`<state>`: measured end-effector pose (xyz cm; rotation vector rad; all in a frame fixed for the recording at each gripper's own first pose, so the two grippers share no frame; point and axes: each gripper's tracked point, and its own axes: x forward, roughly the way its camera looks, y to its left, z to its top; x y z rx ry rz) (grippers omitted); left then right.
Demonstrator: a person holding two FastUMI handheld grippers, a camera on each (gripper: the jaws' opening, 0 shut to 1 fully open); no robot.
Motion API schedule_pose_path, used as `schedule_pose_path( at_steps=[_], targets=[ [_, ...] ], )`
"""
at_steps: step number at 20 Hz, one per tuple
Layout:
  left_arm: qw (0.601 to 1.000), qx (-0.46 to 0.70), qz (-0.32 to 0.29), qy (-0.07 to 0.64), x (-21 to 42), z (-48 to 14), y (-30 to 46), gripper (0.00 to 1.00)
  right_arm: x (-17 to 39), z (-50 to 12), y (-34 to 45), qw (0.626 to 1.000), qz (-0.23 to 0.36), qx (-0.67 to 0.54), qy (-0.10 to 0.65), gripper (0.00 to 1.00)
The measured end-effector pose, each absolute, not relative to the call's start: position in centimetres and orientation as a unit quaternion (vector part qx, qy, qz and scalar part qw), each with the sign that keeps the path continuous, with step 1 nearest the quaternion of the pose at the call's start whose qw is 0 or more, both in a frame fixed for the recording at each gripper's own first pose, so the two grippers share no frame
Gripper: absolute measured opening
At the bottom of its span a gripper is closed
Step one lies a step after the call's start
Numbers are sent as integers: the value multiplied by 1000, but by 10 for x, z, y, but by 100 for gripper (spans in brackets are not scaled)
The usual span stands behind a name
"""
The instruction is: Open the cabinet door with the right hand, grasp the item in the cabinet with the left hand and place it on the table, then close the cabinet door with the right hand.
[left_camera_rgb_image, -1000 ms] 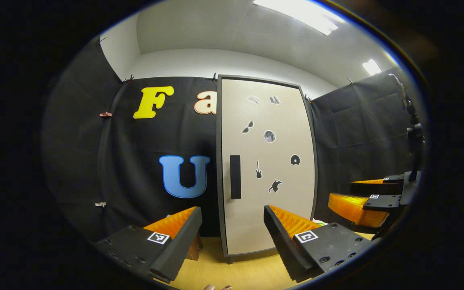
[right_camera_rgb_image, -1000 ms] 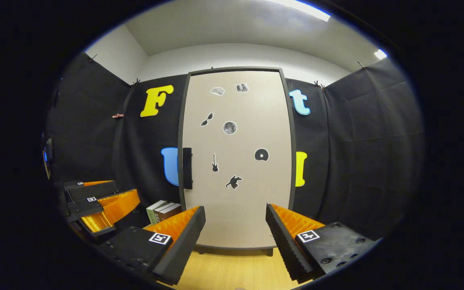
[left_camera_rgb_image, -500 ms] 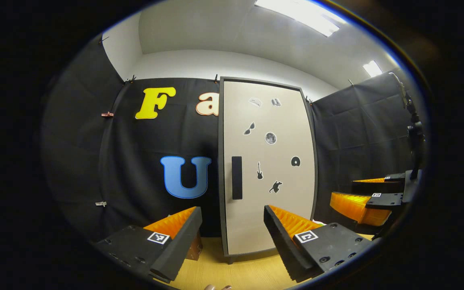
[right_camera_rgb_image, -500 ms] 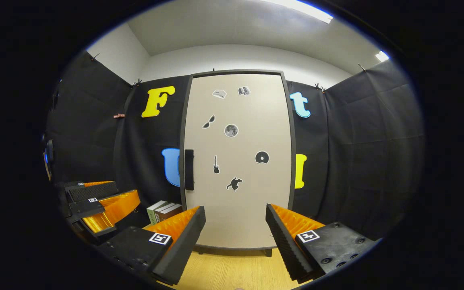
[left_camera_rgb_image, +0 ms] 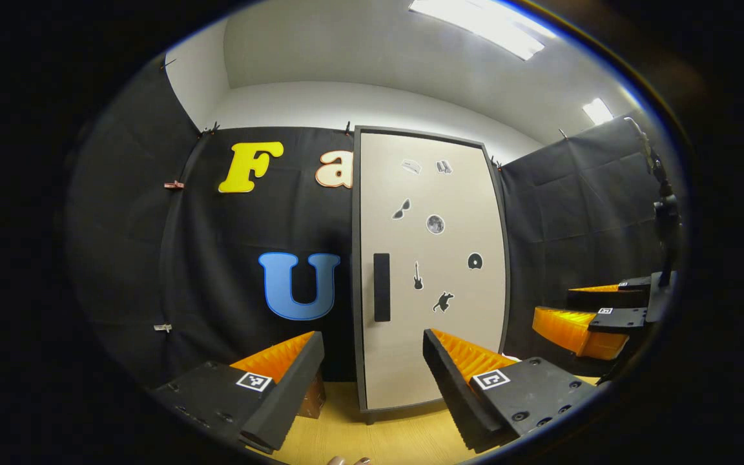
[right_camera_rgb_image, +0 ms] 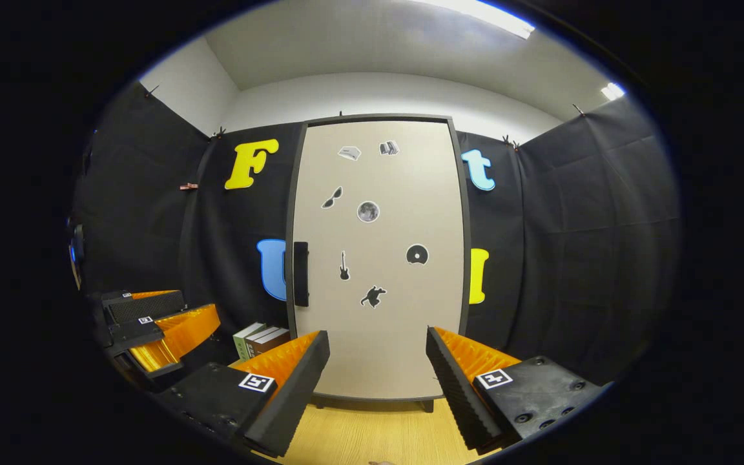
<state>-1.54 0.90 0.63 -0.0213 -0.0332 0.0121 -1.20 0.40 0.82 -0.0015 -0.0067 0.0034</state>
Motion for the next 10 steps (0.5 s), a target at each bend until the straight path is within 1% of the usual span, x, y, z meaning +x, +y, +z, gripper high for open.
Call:
schedule_pose_path(
  at_steps=[4,10],
  targets=[
    [1000,-11,7,-12,-17,3,13,96,-3,9,12,1000,9,-8,-5,97],
    [1000,-16,11,-13,-22,3,27,97,20,11,39,999,34,-10,-9,97]
  ],
)
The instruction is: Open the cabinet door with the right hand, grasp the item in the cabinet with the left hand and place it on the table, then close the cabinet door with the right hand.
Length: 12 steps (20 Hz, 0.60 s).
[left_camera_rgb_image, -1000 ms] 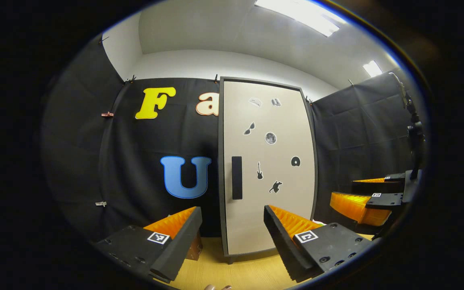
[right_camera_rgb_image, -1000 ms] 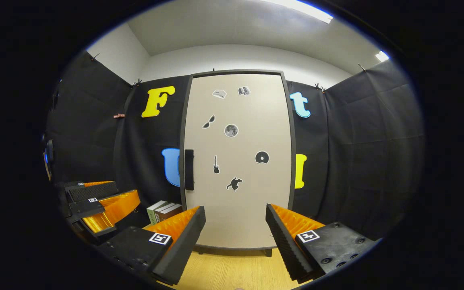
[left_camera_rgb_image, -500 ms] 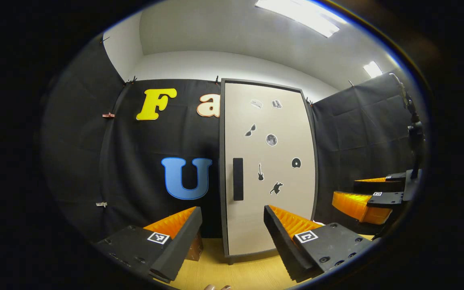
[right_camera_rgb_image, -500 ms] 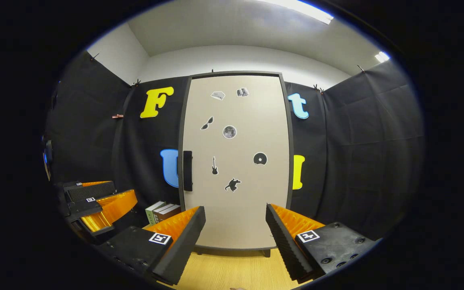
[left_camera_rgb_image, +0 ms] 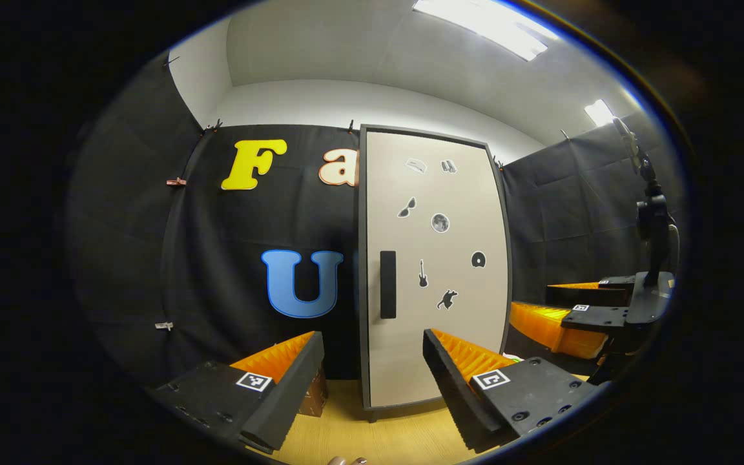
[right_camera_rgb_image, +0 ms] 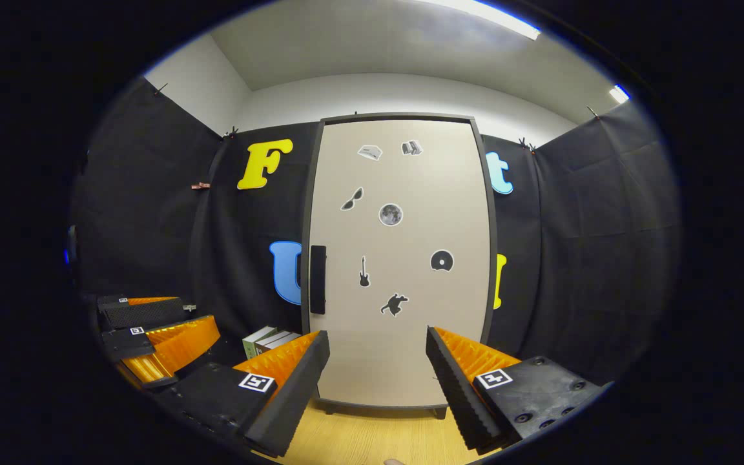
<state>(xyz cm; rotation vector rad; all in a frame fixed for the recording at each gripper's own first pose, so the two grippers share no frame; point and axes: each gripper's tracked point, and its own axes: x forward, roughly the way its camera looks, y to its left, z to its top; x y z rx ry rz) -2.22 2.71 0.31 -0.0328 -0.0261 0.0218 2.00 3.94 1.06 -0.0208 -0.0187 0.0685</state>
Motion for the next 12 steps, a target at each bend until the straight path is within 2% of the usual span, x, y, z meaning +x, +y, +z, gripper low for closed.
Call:
schedule_pose_path(
  at_steps=[12],
  targets=[
    [999,-3,35,4,-30,-12,73,97,94,-5,128,996,90,6,11,97]
  ],
)
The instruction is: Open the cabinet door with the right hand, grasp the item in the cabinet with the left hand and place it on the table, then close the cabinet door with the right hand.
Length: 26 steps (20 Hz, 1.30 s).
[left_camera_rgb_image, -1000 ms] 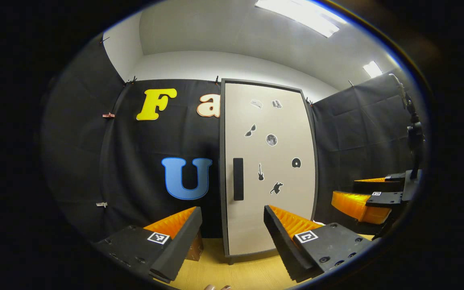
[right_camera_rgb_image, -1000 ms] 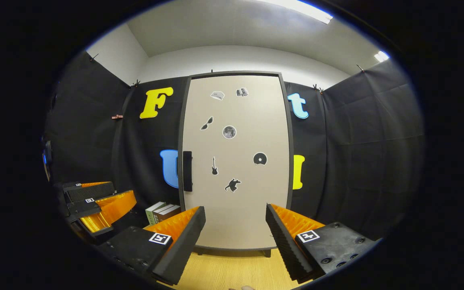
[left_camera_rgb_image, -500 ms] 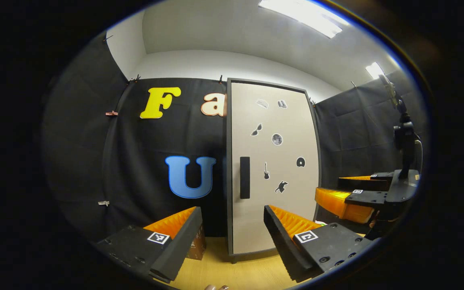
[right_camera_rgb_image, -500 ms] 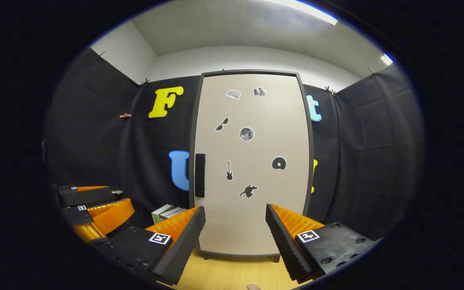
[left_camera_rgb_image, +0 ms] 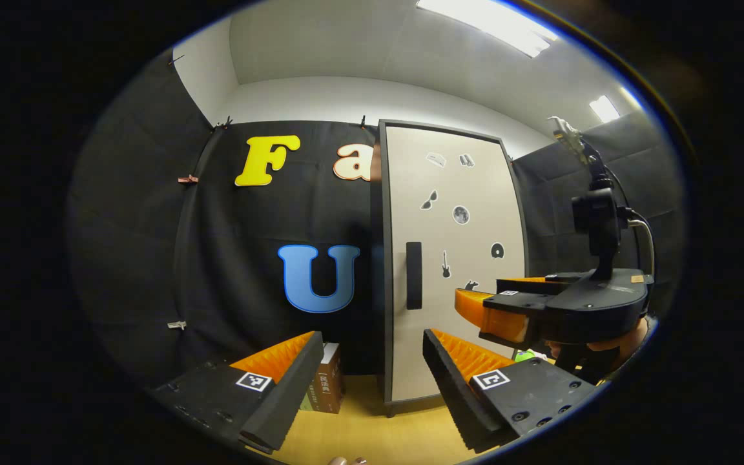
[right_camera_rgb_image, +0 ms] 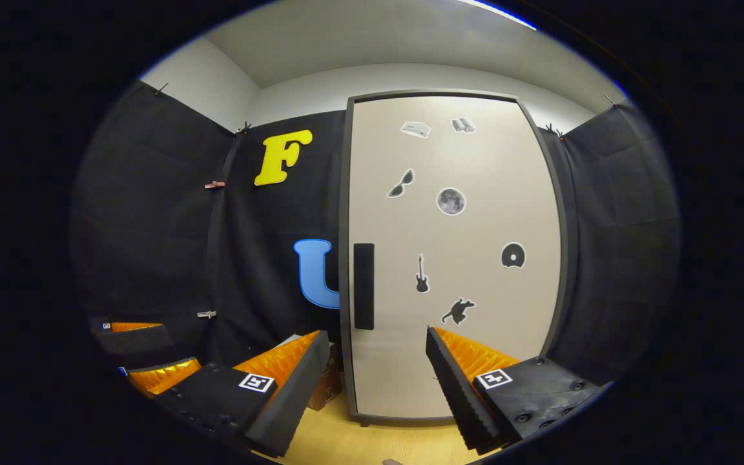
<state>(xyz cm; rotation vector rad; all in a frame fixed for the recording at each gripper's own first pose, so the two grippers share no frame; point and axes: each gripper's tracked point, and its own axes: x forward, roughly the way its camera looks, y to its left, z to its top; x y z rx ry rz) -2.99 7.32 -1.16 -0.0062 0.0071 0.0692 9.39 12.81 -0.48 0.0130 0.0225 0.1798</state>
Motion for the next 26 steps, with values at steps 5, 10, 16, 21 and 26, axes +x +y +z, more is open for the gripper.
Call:
schedule_pose_path(
  at_steps=[5,10,16,21,26],
  targets=[
    [999,-13,46,8,-29,-17,96,97,125,-9,151,996,93,-10,2,97],
    [998,-16,56,22,-25,-29,114,97,161,-12,161,997,77,-17,-6,97],
    [997,-25,66,42,-26,-46,132,97,201,-17,159,999,43,-5,-6,96],
    [994,-44,74,68,-30,-64,143,97,228,-11,158,999,18,-18,-26,93],
    [992,-25,96,73,-39,-66,159,97,243,-18,158,1000,-1,-13,-18,85]
  ],
)
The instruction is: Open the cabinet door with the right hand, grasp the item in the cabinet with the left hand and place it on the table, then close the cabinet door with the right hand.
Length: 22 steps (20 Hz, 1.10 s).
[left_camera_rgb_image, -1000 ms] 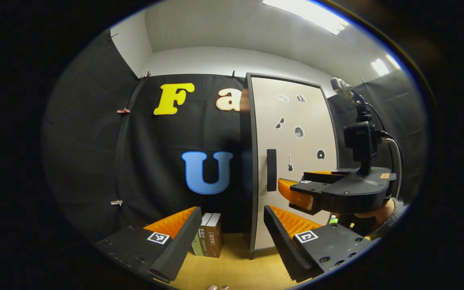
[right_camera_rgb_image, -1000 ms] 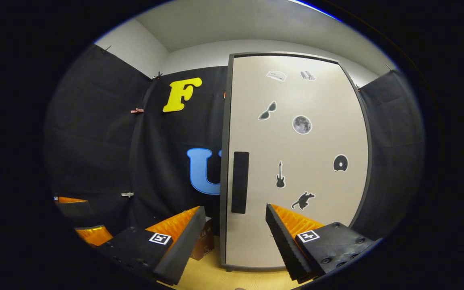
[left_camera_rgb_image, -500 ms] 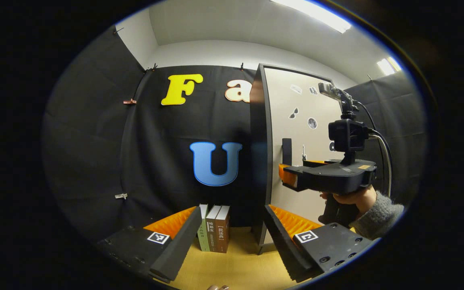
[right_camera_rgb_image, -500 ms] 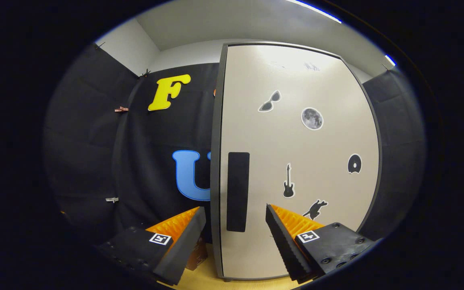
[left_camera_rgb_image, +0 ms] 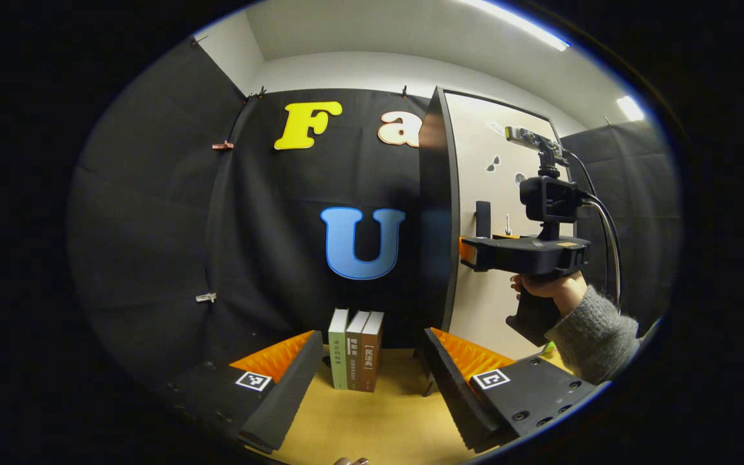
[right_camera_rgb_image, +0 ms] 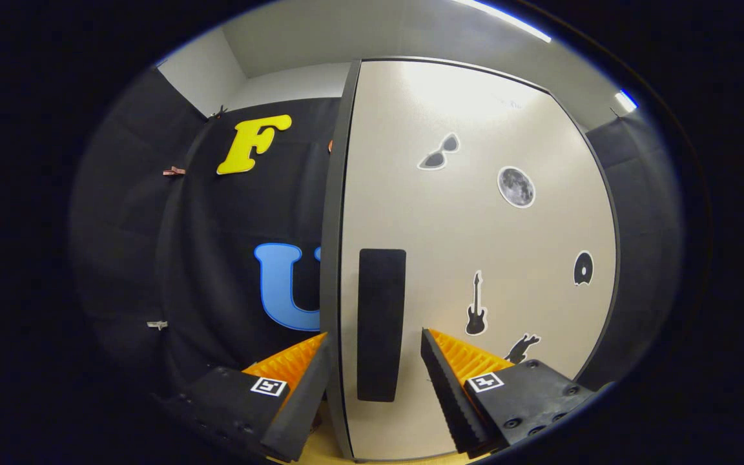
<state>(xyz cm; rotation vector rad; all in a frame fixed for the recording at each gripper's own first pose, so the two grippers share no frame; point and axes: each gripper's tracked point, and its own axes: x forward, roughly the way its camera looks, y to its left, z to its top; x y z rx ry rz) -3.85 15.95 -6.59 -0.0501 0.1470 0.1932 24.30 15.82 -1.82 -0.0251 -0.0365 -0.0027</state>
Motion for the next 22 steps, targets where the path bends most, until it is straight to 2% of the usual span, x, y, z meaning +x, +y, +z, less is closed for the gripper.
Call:
schedule_pose_path(
  at_steps=[2,3,4,5,6,7,8,9,10,11,22],
  targets=[
    [992,-24,100,72,-41,-65,163,97,249,-22,152,1000,-17,-12,-12,74],
    [992,-25,102,72,-41,-65,164,97,251,-22,156,1000,-12,-3,-13,54],
    [992,-26,104,72,-45,-65,166,97,252,-22,156,1000,-15,6,-9,45],
    [991,-27,106,74,-46,-66,168,97,252,-22,156,1000,-17,7,-11,39],
    [991,-28,108,75,-47,-66,170,97,250,-22,155,1000,-19,2,-11,39],
    [991,-30,110,75,-49,-66,171,97,251,-21,156,1000,-18,-1,-13,27],
    [991,-31,111,74,-51,-65,172,97,250,-22,156,1000,-18,-1,-12,32],
    [991,-31,112,72,-54,-63,173,97,250,-22,156,1000,-17,2,-12,32],
    [991,-31,113,71,-56,-61,173,97,249,-20,156,1000,-16,-2,-14,14],
    [991,-30,114,70,-58,-59,174,96,251,-22,156,1000,-15,-5,-12,20],
    [991,-24,120,62,-86,-49,170,97,222,-21,156,1000,26,-7,16,20]
  ],
)
